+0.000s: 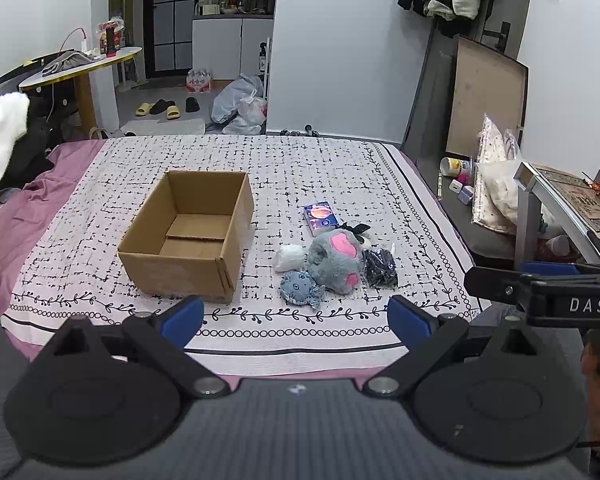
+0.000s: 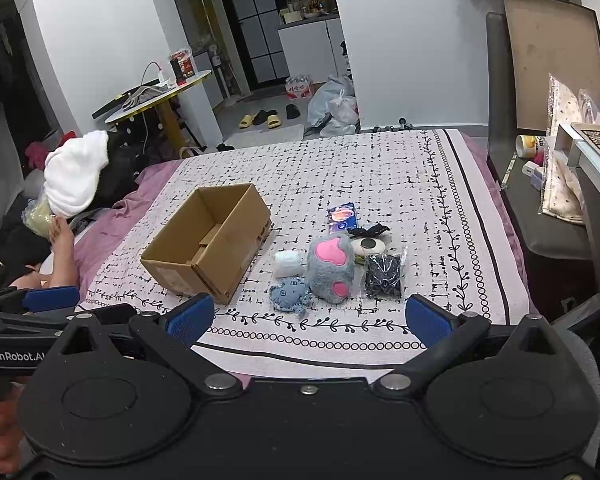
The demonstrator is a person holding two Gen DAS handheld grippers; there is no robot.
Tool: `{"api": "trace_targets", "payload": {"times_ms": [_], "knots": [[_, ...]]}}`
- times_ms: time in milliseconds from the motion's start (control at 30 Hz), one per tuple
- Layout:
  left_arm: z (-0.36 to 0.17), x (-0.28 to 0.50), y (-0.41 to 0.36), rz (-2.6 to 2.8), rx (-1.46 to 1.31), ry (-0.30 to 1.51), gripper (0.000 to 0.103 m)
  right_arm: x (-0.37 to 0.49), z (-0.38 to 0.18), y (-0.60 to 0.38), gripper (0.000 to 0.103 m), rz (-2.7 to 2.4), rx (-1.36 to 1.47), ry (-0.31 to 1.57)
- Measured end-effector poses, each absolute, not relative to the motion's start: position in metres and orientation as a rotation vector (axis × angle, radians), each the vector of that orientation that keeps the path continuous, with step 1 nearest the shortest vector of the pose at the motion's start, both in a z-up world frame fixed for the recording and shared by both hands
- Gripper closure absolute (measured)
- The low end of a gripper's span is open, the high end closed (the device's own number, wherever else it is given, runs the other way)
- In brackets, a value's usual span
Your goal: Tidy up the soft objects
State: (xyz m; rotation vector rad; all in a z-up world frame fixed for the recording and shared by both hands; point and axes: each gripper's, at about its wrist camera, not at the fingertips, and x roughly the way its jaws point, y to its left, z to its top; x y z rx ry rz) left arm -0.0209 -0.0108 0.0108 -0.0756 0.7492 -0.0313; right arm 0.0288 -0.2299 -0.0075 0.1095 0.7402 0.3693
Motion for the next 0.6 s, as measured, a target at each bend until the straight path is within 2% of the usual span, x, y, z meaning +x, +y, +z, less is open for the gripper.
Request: {"api": "trace_targets", "payload": {"times_ms": [600], "knots": [[0.002,-0.016,-0.014,-0.047,-0.089,0.760,0.005,0.029,-0.009,-0.231,0.000,0.354,0.102,0.749]]}}
